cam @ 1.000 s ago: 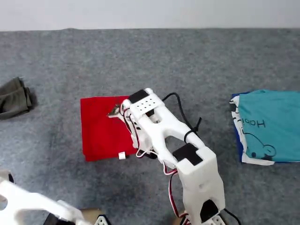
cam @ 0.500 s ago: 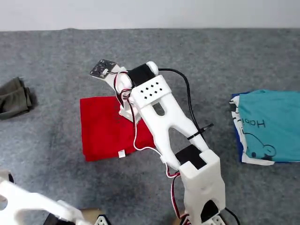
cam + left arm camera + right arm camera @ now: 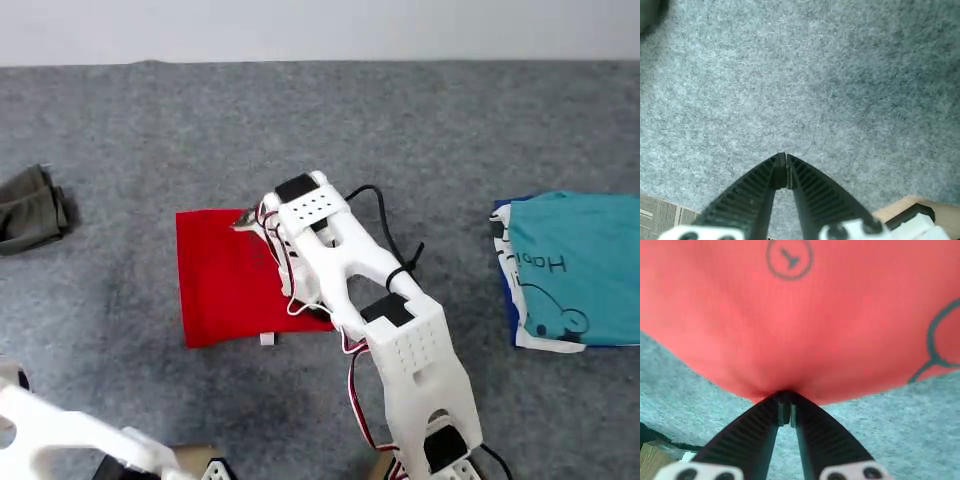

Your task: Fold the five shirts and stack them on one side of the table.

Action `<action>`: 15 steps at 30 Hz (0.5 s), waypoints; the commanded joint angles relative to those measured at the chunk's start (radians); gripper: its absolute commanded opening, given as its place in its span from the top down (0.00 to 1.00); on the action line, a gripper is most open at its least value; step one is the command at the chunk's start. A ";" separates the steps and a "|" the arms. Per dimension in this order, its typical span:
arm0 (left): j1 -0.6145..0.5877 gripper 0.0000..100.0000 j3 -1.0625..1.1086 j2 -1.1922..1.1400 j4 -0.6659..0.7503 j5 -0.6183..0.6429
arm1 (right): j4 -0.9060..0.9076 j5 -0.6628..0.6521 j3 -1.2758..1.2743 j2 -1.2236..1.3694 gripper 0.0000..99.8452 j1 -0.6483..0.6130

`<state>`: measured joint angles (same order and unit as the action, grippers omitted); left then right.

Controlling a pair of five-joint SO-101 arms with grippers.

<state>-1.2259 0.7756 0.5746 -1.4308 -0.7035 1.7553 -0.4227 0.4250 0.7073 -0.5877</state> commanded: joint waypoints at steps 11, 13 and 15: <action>0.094 0.99 -0.016 0.026 -0.008 0.002 | -0.054 0.006 0.074 -0.334 0.99 0.024; 0.098 0.99 -0.016 0.026 -0.008 0.002 | -0.147 0.006 0.074 -0.318 0.99 0.047; 0.098 0.99 -0.015 0.026 -0.008 0.002 | -0.257 0.006 0.074 -0.275 0.99 0.074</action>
<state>-1.1354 0.7756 0.5746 -1.4308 -0.7020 1.6280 -0.4227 0.4480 0.4511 -0.5585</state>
